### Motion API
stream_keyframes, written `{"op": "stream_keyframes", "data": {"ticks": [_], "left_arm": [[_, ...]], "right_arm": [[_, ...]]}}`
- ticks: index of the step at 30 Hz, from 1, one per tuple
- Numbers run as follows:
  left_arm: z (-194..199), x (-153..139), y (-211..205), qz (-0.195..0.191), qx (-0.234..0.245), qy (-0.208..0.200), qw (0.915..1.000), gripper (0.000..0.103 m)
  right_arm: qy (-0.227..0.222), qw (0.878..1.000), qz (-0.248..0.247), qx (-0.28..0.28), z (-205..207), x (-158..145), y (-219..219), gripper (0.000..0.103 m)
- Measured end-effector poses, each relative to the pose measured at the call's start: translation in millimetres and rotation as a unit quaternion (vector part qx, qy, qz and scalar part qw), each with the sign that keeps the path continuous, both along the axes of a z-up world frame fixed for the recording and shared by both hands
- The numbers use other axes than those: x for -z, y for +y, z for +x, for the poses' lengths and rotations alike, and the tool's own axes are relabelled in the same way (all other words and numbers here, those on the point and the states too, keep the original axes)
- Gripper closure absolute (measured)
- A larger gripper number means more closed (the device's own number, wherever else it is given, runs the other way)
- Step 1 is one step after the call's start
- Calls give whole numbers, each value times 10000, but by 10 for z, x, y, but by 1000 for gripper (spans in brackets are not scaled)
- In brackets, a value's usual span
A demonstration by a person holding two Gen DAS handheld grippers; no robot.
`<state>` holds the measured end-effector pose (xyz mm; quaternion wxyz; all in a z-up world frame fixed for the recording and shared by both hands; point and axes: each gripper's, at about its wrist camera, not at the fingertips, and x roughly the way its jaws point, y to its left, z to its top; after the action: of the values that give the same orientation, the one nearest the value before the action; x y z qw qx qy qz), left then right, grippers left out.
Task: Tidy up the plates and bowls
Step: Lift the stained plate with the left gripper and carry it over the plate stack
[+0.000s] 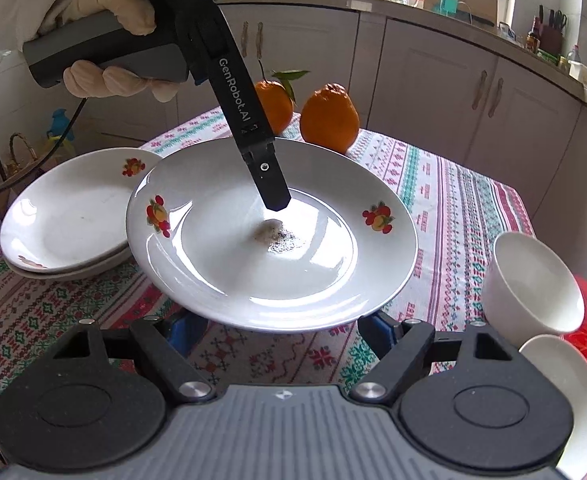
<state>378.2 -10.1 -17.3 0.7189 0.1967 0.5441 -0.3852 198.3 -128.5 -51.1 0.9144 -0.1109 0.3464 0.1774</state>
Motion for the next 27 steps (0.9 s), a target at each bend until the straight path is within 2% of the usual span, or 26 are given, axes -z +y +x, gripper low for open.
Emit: {"op": "stream_keyframes", "data": {"ticks": [14, 27], "left_arm": [[-259, -212, 515, -50, -592, -236, 9980, 37], [-652, -244, 1224, -101, -1528, -307, 9877, 37]], "right_arm": [[-250, 9975, -129, -643, -105, -178, 287, 18], [-161, 9891, -34, -1465, -167, -192, 743, 18]]}}
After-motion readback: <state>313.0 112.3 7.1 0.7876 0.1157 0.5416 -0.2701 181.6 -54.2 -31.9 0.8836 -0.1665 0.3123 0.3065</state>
